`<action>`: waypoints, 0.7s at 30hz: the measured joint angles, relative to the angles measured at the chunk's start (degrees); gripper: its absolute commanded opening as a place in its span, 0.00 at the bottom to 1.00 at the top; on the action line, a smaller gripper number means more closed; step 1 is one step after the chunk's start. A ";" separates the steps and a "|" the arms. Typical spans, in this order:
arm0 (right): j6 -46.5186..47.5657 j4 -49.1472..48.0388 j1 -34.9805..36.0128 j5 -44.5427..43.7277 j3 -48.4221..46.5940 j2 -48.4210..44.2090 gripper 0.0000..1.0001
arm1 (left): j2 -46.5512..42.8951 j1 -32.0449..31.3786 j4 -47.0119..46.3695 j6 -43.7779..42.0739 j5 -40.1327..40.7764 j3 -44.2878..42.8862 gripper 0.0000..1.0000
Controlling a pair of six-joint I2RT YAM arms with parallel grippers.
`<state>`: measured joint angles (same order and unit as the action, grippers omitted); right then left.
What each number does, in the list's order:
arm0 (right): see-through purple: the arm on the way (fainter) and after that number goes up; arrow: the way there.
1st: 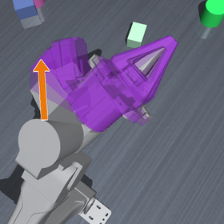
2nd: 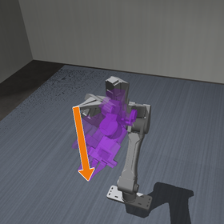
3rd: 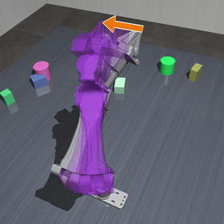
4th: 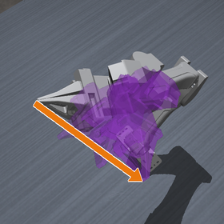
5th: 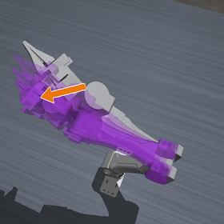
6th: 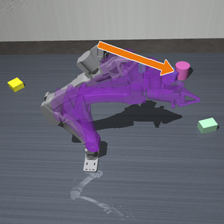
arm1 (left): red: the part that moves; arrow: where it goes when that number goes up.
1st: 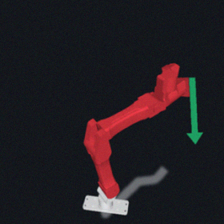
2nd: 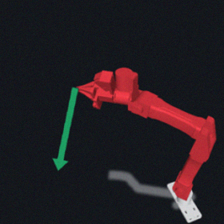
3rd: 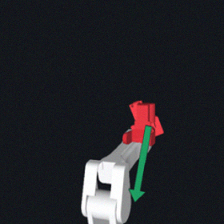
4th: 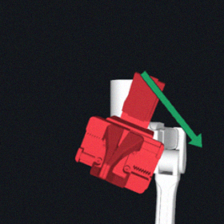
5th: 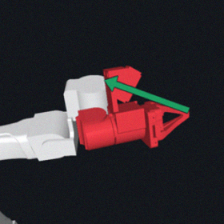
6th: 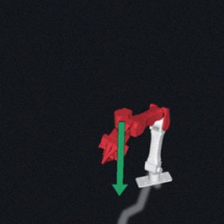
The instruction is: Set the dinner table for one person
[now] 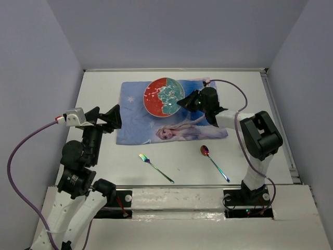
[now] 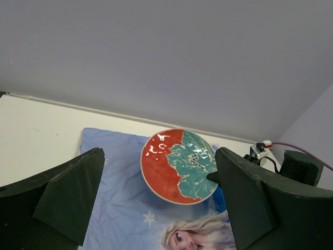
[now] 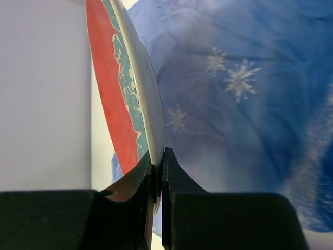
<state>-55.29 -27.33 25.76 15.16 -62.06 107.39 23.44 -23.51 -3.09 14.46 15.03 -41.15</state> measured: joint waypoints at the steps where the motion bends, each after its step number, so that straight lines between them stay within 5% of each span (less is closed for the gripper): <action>1: 0.17 0.42 -0.55 0.00 0.20 0.02 0.00 | 0.02 0.00 -0.02 0.00 -0.02 0.00 0.99; 13: 0.33 1.38 -1.90 1.84 2.14 3.69 0.02 | 0.85 0.37 -0.02 0.39 -1.33 0.00 0.99; 20: -0.94 -0.33 -1.97 2.01 2.99 5.25 0.38 | 0.90 0.50 -0.02 0.61 -1.53 0.00 0.99; 21: -0.63 -0.79 -1.97 1.70 2.99 5.25 0.51 | 0.90 0.50 -0.04 0.66 -1.53 0.00 0.99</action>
<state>-55.92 -28.12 23.79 16.86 -59.07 112.64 24.34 -23.00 -3.14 15.11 13.50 -41.15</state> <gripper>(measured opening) 0.295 0.989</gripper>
